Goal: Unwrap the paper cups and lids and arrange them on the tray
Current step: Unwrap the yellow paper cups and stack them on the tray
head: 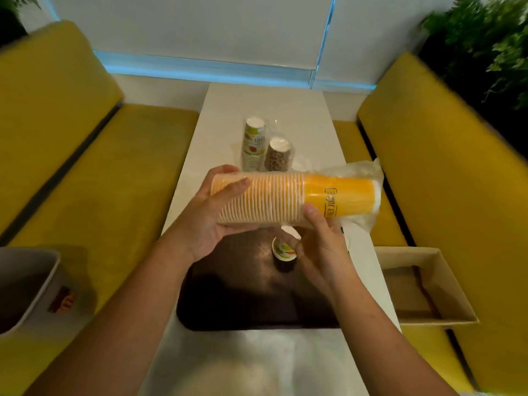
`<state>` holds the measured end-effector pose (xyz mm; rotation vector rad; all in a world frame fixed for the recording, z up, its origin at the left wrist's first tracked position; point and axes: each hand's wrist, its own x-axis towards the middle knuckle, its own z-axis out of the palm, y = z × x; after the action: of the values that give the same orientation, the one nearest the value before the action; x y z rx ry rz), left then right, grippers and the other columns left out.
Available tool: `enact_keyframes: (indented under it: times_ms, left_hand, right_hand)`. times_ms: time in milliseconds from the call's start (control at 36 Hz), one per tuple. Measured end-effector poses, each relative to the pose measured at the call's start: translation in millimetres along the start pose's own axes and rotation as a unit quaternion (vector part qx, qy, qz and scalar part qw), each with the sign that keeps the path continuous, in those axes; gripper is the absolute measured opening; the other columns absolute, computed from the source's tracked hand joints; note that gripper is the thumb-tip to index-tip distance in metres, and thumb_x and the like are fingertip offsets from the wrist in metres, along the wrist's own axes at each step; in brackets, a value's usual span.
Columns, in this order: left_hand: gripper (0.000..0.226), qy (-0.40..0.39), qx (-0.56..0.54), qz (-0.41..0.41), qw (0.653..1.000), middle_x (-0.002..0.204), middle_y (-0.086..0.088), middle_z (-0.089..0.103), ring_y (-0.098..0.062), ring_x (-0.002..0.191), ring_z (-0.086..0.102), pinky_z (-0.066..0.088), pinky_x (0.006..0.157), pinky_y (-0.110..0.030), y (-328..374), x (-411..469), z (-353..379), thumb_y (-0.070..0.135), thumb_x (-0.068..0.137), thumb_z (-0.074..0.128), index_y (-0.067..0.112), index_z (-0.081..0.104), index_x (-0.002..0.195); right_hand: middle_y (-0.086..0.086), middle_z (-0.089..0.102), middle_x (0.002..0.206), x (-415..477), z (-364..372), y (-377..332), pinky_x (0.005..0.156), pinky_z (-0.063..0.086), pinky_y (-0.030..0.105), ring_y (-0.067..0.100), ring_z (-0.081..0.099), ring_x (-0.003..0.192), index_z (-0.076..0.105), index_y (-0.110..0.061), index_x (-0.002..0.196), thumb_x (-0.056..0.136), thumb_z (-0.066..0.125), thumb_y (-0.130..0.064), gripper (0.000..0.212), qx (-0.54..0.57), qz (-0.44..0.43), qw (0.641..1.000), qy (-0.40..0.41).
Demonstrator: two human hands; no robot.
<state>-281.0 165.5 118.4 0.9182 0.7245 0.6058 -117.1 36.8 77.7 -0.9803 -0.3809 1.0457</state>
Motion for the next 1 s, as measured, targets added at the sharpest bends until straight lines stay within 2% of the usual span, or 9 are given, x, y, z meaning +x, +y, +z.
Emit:
enact_keyframes:
  times_ms: [83,222,361,417,500,611,778,889,1000]
  left_hand:
    - [0.045,-0.019,0.028,0.022,0.999,0.124,-0.003,0.067,-0.033,0.115,0.07,0.062,0.081,-0.053,-12,-28,34,0.023,0.079,0.079,0.034,0.059,0.118]
    - [0.045,0.014,0.099,0.095,0.99,0.124,-0.003,0.063,-0.029,0.115,0.068,0.064,0.078,-0.049,-32,-70,73,0.03,0.072,0.084,0.038,0.06,0.11]
    - [0.045,0.048,0.241,0.161,0.956,0.124,0.011,0.054,-0.019,0.116,0.061,0.064,0.072,-0.033,-51,-109,98,0.041,0.073,0.08,0.047,0.054,0.108]
    - [0.047,0.045,0.285,0.164,0.944,0.122,0.019,0.052,-0.012,0.114,0.059,0.064,0.07,-0.03,-59,-120,108,0.044,0.071,0.08,0.049,0.053,0.109]
    - [0.049,0.007,0.326,0.151,0.933,0.107,0.038,0.048,0.012,0.1,0.055,0.062,0.066,-0.024,-68,-131,127,0.038,0.075,0.084,0.045,0.055,0.113]
    - [0.057,-0.042,0.402,0.137,0.905,0.108,0.035,0.046,0.015,0.099,0.052,0.063,0.075,-0.035,-82,-142,159,0.028,0.077,0.091,0.043,0.057,0.12]
    - [0.064,-0.064,0.522,0.161,0.835,0.122,0.021,0.048,-0.002,0.117,0.052,0.051,0.101,-0.041,-95,-160,197,0.04,0.07,0.092,0.054,0.055,0.122]
    - [0.07,-0.086,0.579,0.165,0.794,0.126,0.025,0.044,0.0,0.114,0.055,0.053,0.096,-0.034,-108,-171,224,0.044,0.071,0.089,0.062,0.049,0.126]
    - [0.078,-0.093,0.597,0.186,0.775,0.131,0.023,0.043,-0.007,0.117,0.056,0.054,0.097,-0.042,-130,-178,243,0.059,0.071,0.085,0.062,0.041,0.135]
  right_hand:
    - [0.017,0.057,0.15,-26,-24,-16,0.104,0.054,0.058,0.035,0.057,0.138,0.039,-0.012,0.156,0.081,0.087,-0.036,0.092,0.018,0.03,0.999,-0.008]
    - [0.003,0.074,0.129,-83,-70,-48,0.105,0.054,0.055,0.031,0.068,0.125,0.056,-0.022,0.136,0.093,0.063,-0.03,0.044,-0.081,0.015,0.996,0.023]
    - [0.012,0.067,0.14,-130,-141,-73,0.097,0.06,0.053,0.034,0.069,0.123,0.032,-0.016,0.161,0.081,0.084,-0.045,0.099,-0.009,-0.053,0.988,0.146]
    - [0.009,0.065,0.144,-145,-171,-83,0.086,0.064,0.045,0.03,0.07,0.122,0.025,-0.027,0.164,0.084,0.079,-0.041,0.098,-0.025,-0.07,0.983,0.17]
    - [-0.012,0.068,0.135,-162,-205,-88,0.089,0.063,0.045,0.02,0.07,0.12,0.038,-0.042,0.157,0.087,0.08,-0.044,0.082,-0.197,-0.033,0.974,0.111]
    - [-0.022,0.062,0.138,-180,-231,-89,0.095,0.057,0.025,0.002,0.061,0.126,0.052,-0.047,0.145,0.09,0.078,-0.043,0.061,-0.436,0.039,0.896,-0.067]
    - [-0.022,0.041,0.156,-195,-237,-87,0.107,0.048,0.02,-0.016,0.043,0.135,0.021,-0.04,0.162,0.088,0.084,-0.012,0.101,-0.499,0.065,0.843,-0.19]
    - [-0.014,0.045,0.159,-202,-224,-68,0.116,0.042,0.026,0.01,0.044,0.147,0.024,-0.025,0.163,0.082,0.088,-0.004,0.105,-0.44,-0.024,0.869,-0.225]
    - [0.003,0.067,0.136,-196,-225,-38,0.107,0.053,0.051,0.022,0.064,0.128,0.049,-0.008,0.147,0.078,0.094,-0.013,0.083,-0.393,-0.021,0.911,-0.128]
